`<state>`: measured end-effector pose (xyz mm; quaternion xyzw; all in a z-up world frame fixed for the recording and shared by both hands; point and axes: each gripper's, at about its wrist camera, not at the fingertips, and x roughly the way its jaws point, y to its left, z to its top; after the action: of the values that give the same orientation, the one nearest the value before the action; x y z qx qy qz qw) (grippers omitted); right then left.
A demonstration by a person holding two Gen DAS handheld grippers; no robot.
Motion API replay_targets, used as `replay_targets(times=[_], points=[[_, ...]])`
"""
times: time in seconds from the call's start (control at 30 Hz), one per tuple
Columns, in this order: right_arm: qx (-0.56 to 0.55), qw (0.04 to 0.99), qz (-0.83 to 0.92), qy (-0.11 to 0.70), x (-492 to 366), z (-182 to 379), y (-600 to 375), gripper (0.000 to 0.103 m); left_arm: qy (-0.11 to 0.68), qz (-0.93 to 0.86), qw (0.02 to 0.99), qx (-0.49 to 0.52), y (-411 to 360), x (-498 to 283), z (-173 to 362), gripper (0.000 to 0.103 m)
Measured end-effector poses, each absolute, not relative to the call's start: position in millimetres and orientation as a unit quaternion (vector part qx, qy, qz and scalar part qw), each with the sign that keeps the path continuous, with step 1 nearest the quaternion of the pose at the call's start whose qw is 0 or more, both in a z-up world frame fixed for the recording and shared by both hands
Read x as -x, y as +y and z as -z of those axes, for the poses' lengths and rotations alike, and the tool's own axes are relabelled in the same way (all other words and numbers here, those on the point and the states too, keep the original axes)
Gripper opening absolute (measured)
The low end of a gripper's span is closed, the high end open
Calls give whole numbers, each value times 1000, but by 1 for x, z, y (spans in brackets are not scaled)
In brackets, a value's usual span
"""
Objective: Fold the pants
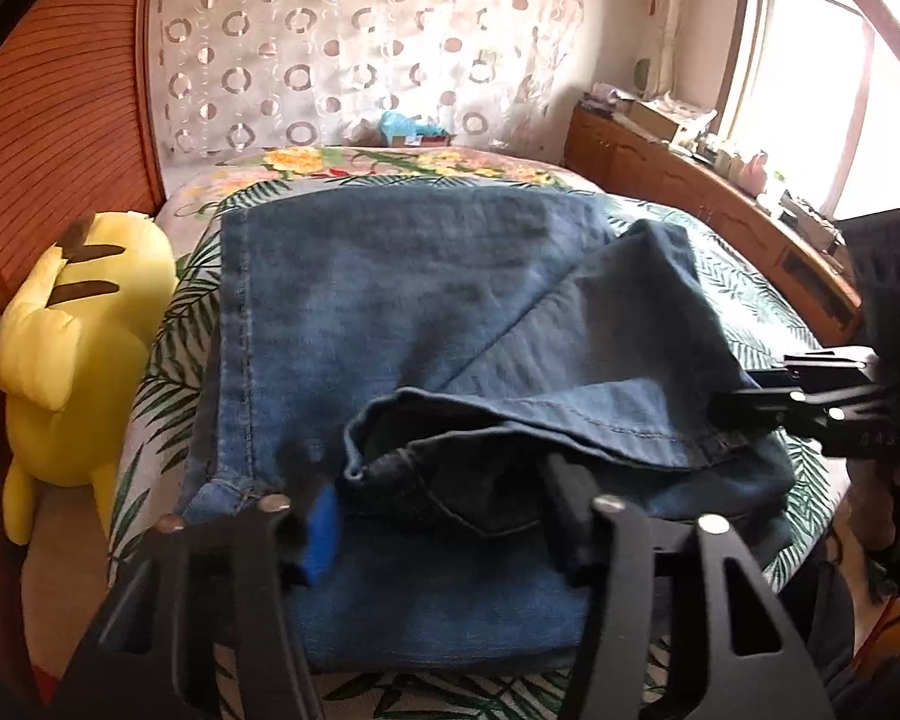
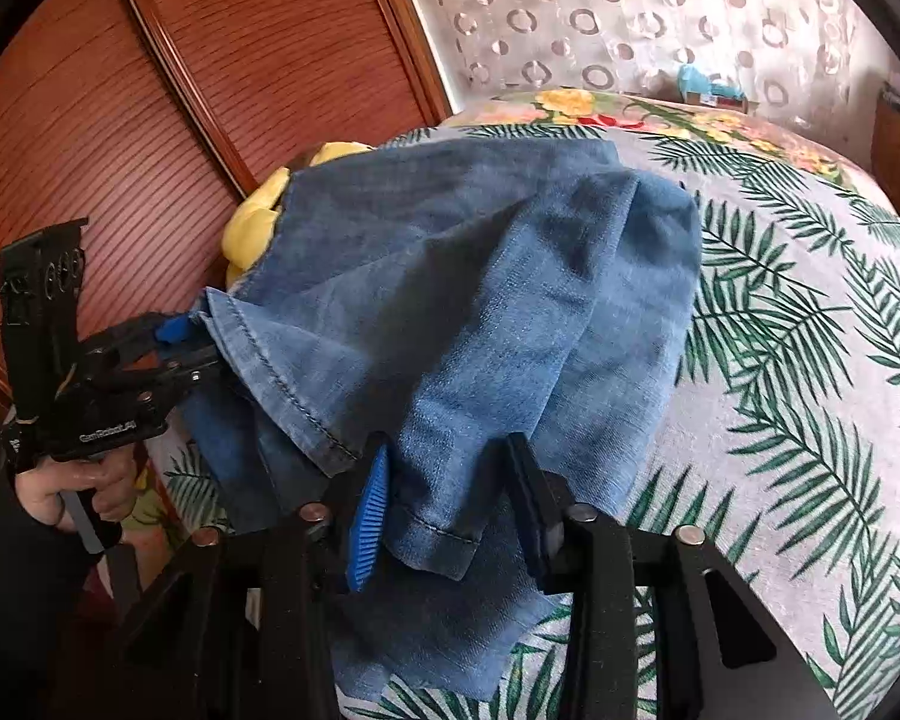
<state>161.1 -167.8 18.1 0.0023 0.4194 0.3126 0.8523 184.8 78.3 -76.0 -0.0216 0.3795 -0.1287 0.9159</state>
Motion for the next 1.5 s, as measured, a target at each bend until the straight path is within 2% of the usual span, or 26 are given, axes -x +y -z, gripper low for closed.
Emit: replay_targets(times=[0.03,0.1,0.17,0.2,0.63,0.8,1.1,1.5], points=[[-3,853,-315,417,-162,-21,-167,24,378,128,917,18,77,-185,76,48],[-1,857,-316,408,-164,-23,-171,13,377,127,917,12,75,-186,77,32],[2,865,-312,393,-166,-34,-171,9,372,131,919,13,73,-185,75,28],[1,869,-310,385,-167,-40,-171,8,367,132,921,13,72,-183,72,22],[43,903,-322,283,-172,-138,-150,6,267,149,952,27,68,-126,-4,21],[69,906,-331,254,-174,-151,-126,5,258,143,955,31,76,-117,-13,21],[134,894,-341,256,-195,-103,-51,5,307,100,946,20,102,-121,26,21],[91,889,-325,310,-238,-68,-12,5,370,84,925,30,116,-133,75,22]])
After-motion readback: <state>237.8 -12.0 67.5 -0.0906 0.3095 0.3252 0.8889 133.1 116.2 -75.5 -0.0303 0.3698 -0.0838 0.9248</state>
